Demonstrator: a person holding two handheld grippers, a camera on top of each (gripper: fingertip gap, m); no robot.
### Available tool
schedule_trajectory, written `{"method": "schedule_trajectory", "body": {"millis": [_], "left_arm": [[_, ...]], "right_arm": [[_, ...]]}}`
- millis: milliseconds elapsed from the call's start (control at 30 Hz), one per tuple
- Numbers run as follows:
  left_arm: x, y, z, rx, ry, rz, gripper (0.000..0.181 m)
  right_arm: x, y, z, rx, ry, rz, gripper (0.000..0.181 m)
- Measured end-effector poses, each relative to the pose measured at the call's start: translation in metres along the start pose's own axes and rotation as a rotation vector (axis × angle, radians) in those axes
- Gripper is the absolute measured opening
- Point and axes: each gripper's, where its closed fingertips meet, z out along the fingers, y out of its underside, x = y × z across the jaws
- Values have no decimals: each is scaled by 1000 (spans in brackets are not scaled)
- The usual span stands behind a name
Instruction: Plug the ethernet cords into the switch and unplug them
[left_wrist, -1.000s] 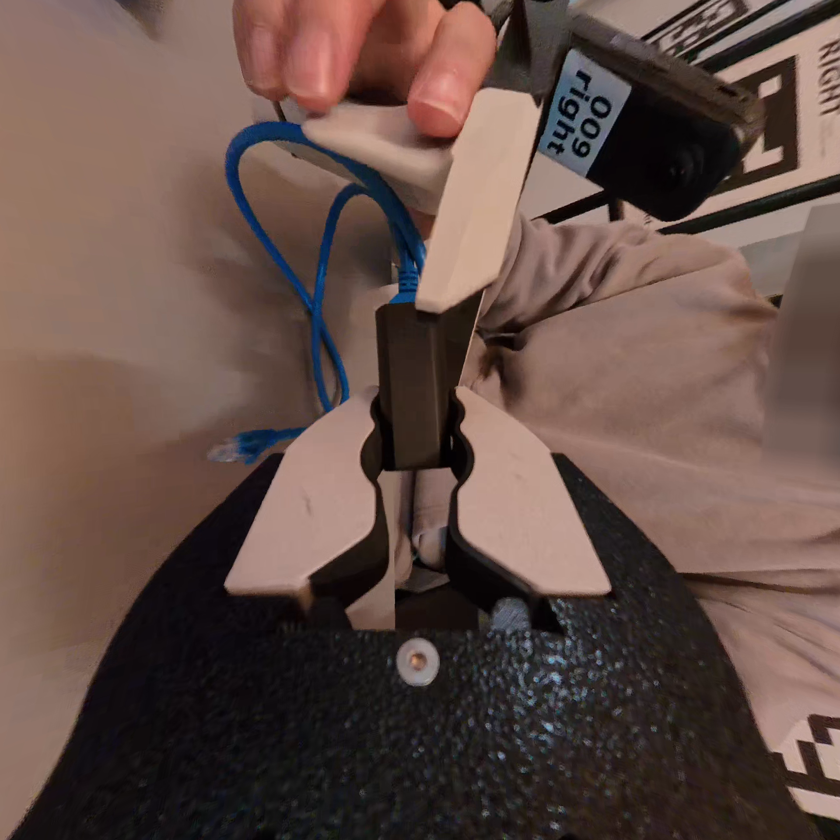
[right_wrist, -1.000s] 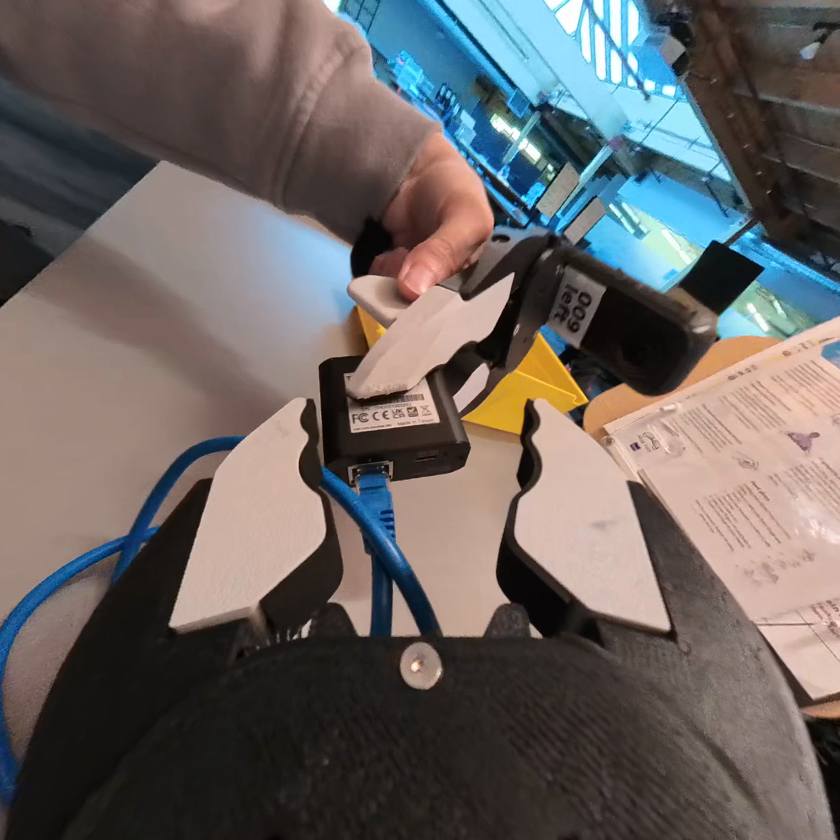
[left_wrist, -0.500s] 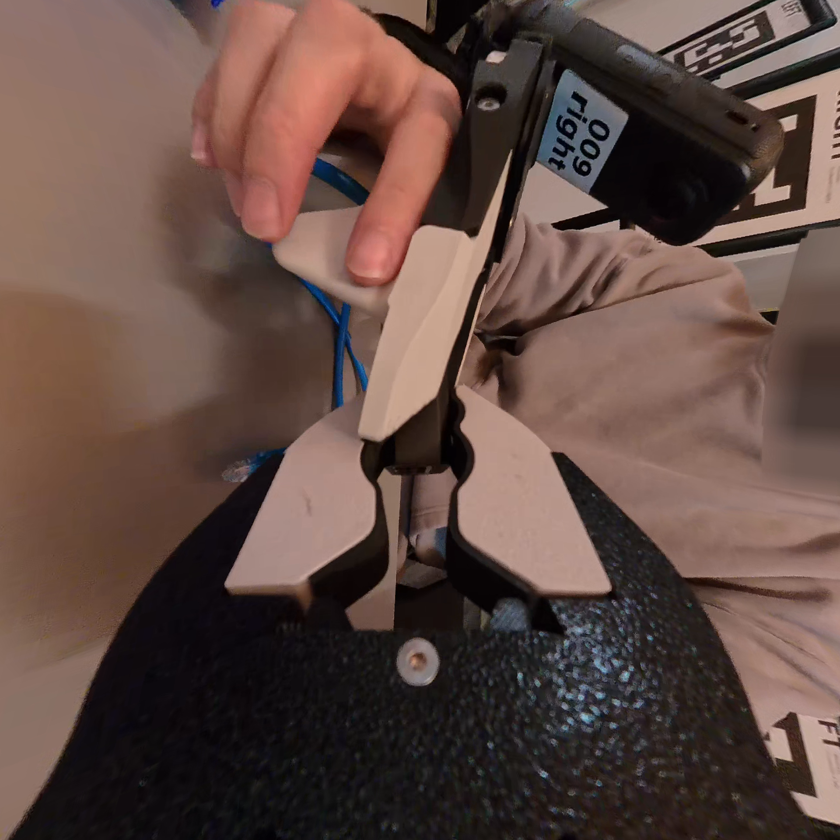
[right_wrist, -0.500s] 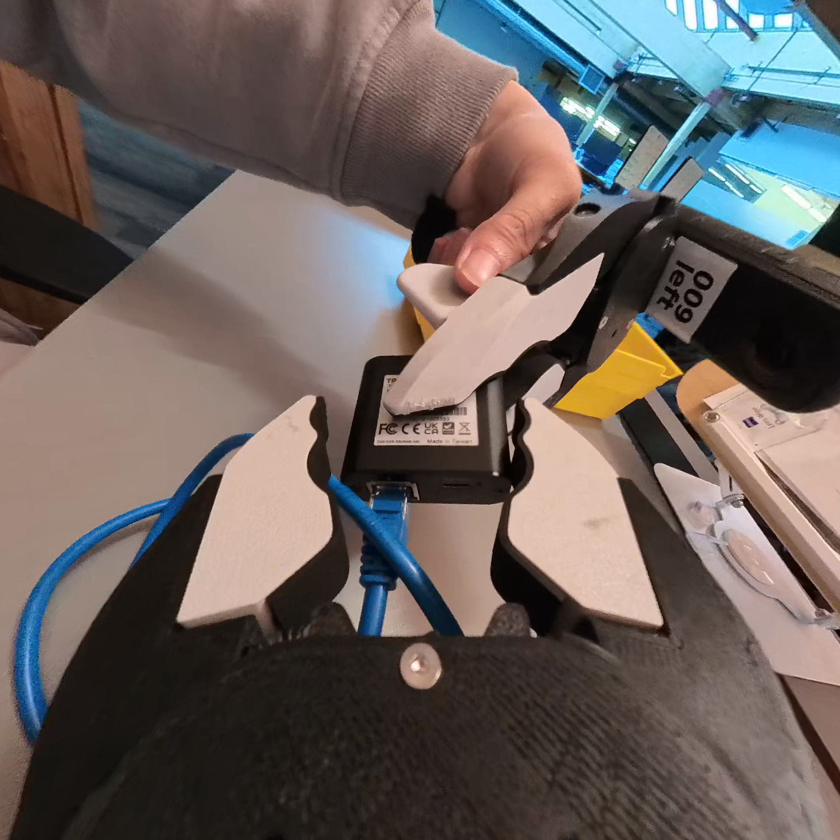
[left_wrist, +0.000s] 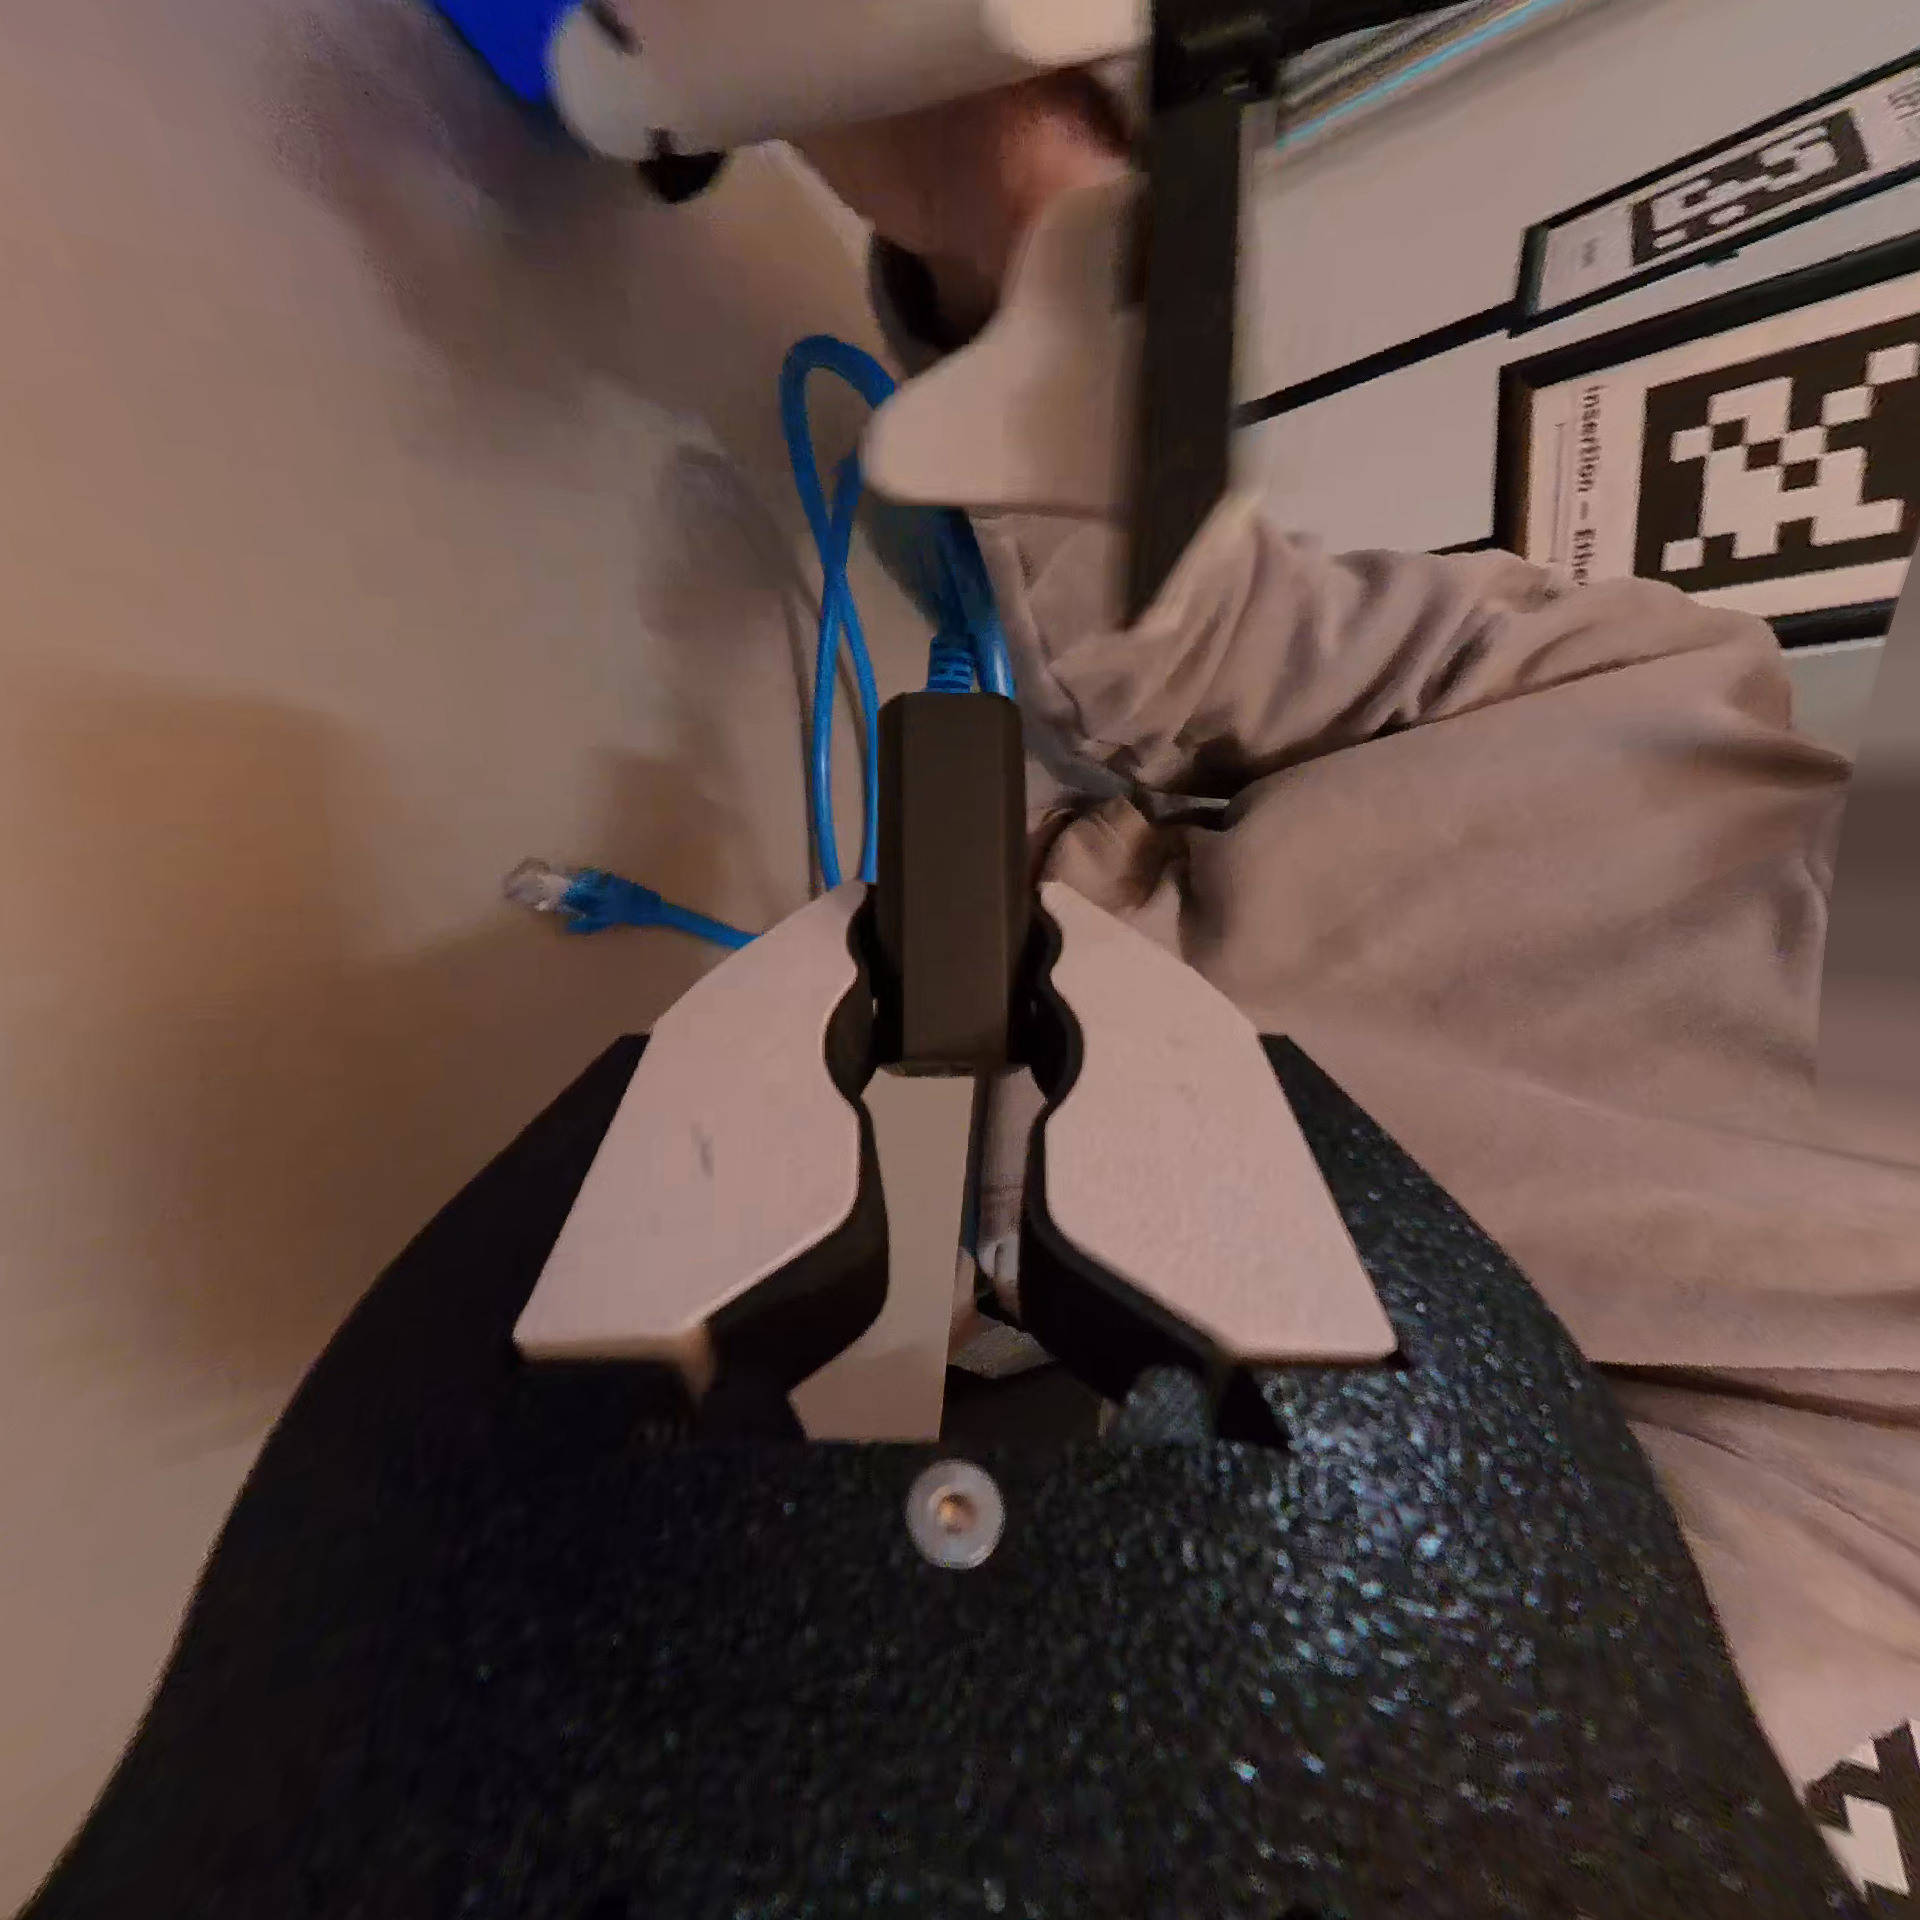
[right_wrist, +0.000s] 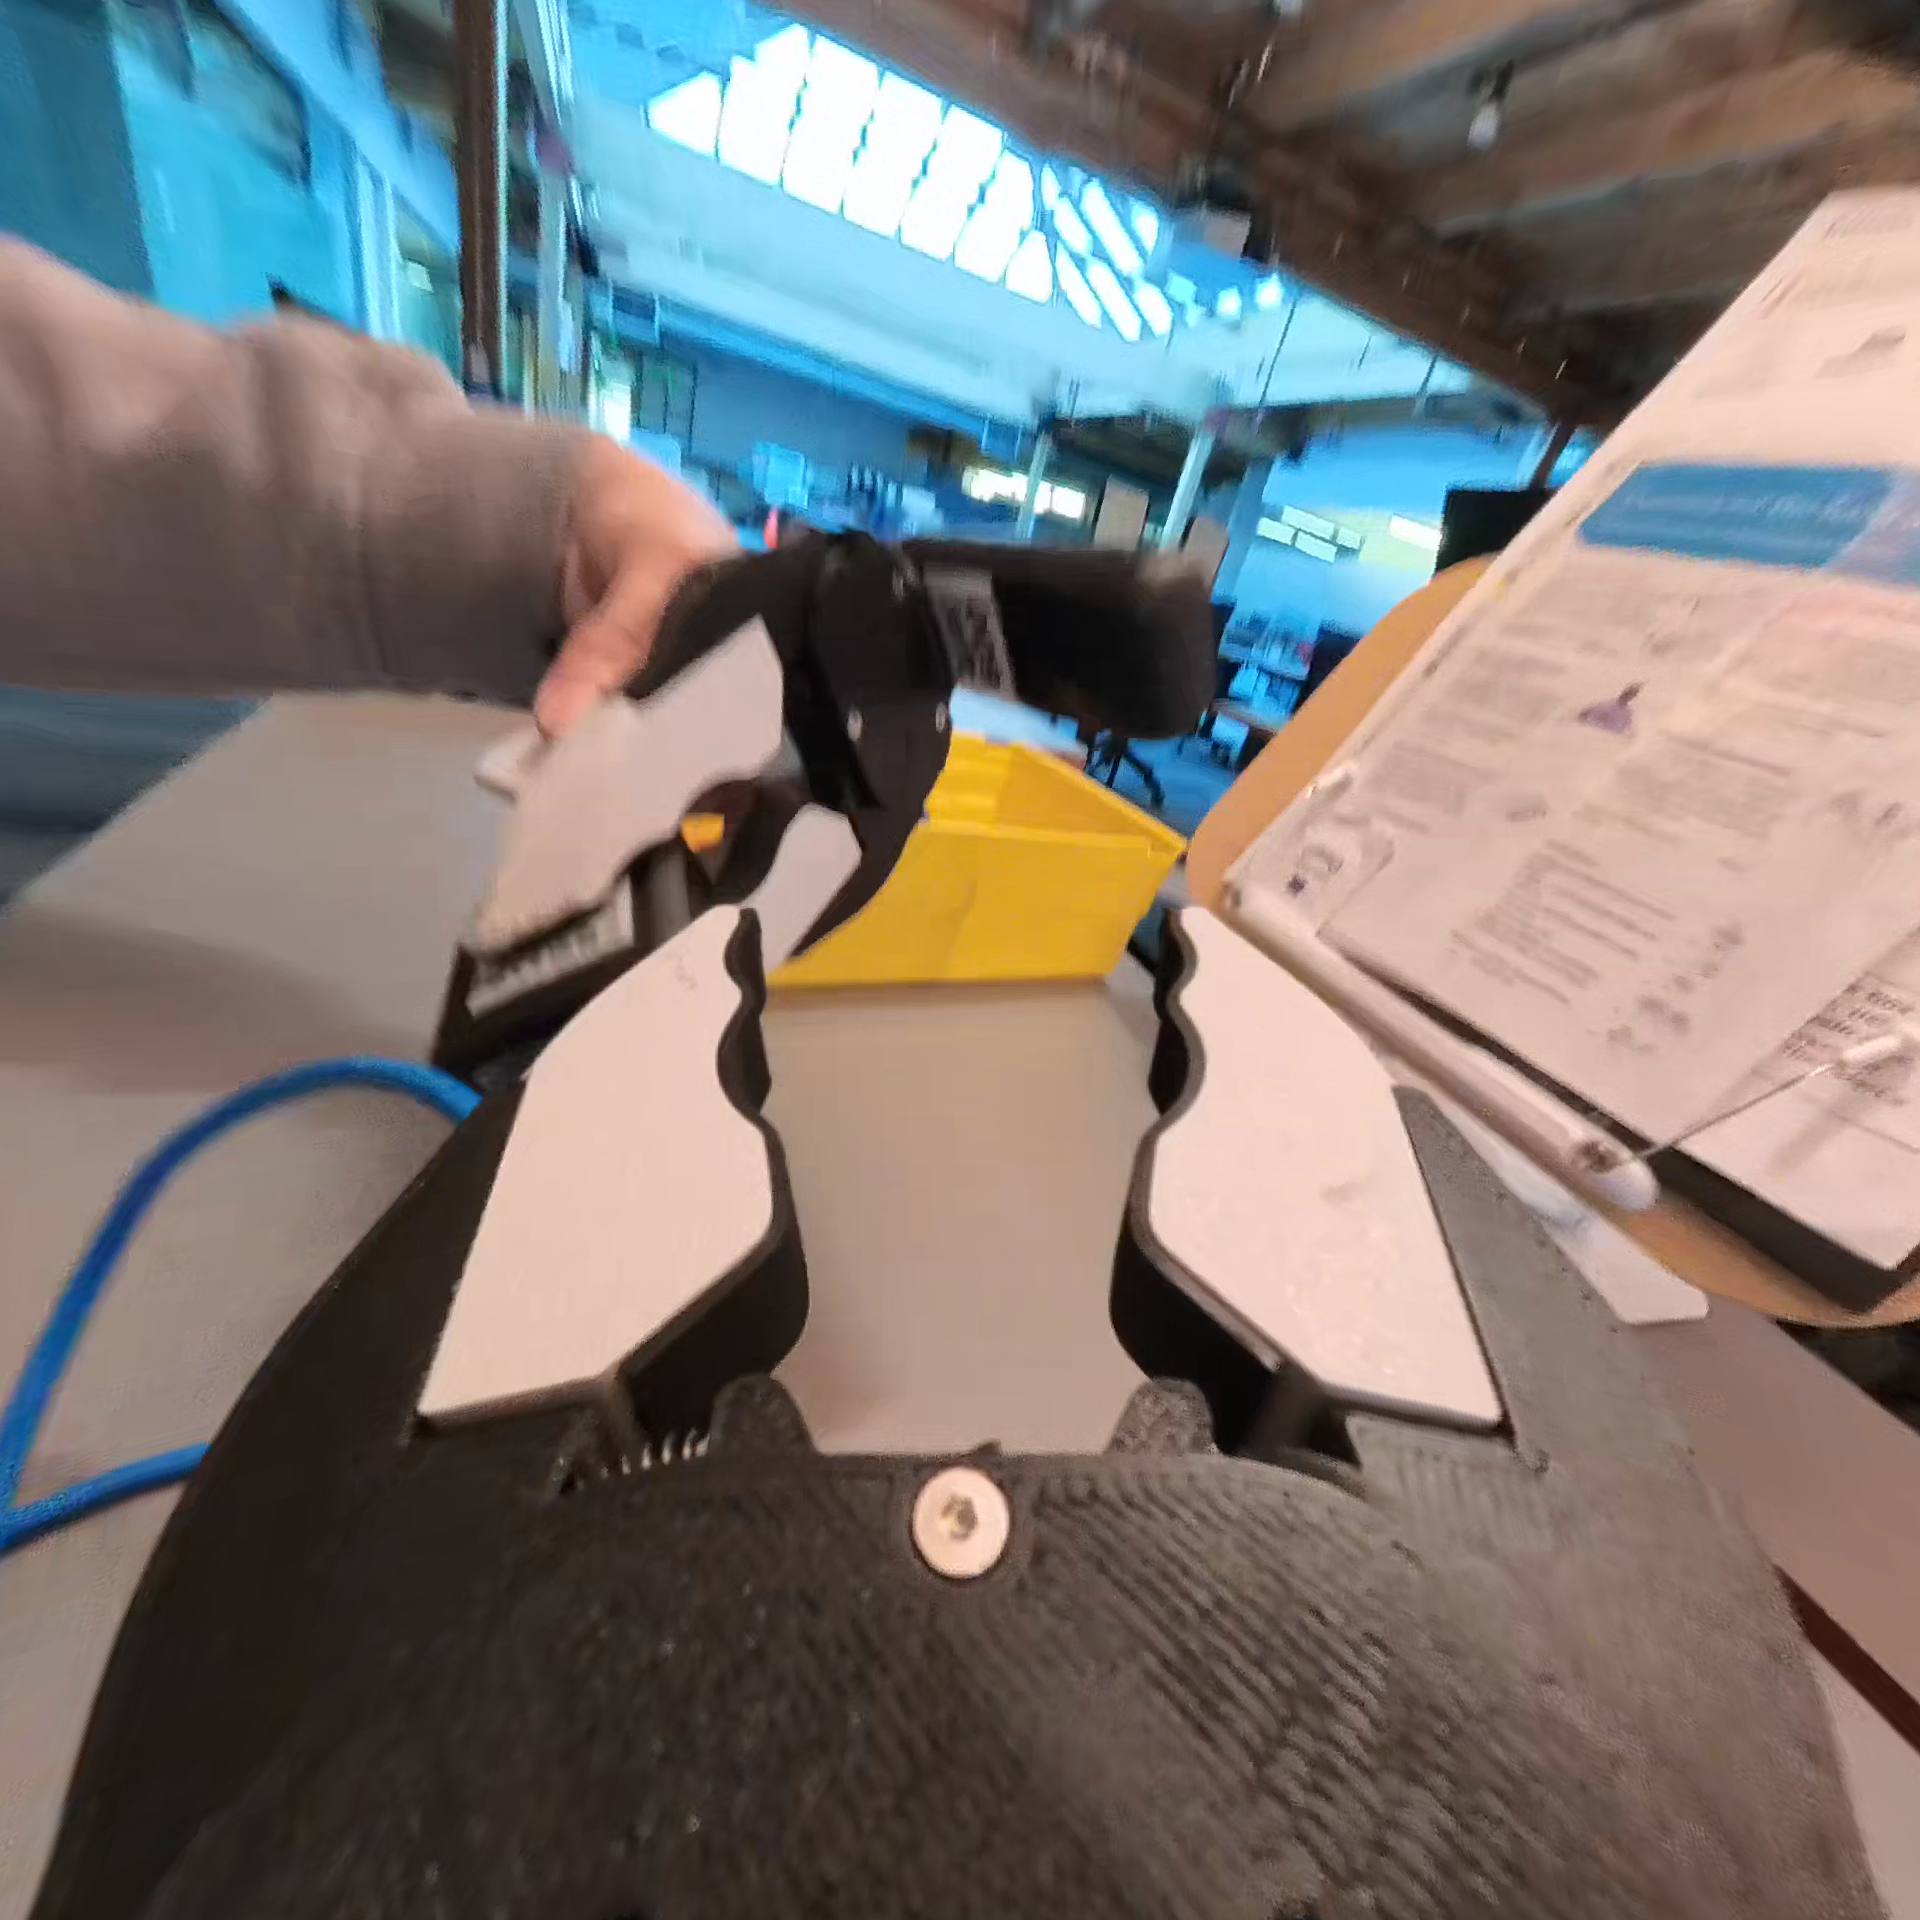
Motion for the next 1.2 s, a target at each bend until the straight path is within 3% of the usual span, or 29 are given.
{"method": "schedule_trajectory", "body": {"millis": [100,167,267,367,433,533,633,833,900,1000,1067,1200], "left_arm": [[1,-1,-7,2,-28,30,24],[-1,0,-14,15,-40,16,25],[-11,4,-25,31,-92,-33,24],[-11,5,-28,56,-89,-44,25],[-12,4,-26,66,-85,-55,25],[-17,0,-21,90,-74,-78,25],[-20,-5,-15,121,-43,-111,24],[-39,-23,-8,255,-81,-205,24],[-45,-29,-13,326,-116,-211,24],[-52,-39,-27,452,-165,-226,25],[-54,-42,-31,484,-219,-221,24],[-57,-47,-37,502,-360,-191,24]], "right_arm": [[-20,16,11,-58,-109,8,35],[-26,20,12,-68,-150,45,27],[-49,15,8,-10,-288,134,30],[-35,22,11,-61,-177,72,35],[-24,21,11,-61,-114,64,58],[-44,24,15,-102,-208,22,59],[-60,40,23,-197,-228,-51,75],[-58,48,32,-197,-14,-190,92],[-49,51,32,-202,97,-169,93],[-46,52,33,-207,181,-106,79],[-42,50,34,-190,241,-83,88],[-45,48,42,-160,284,-60,84]]}}
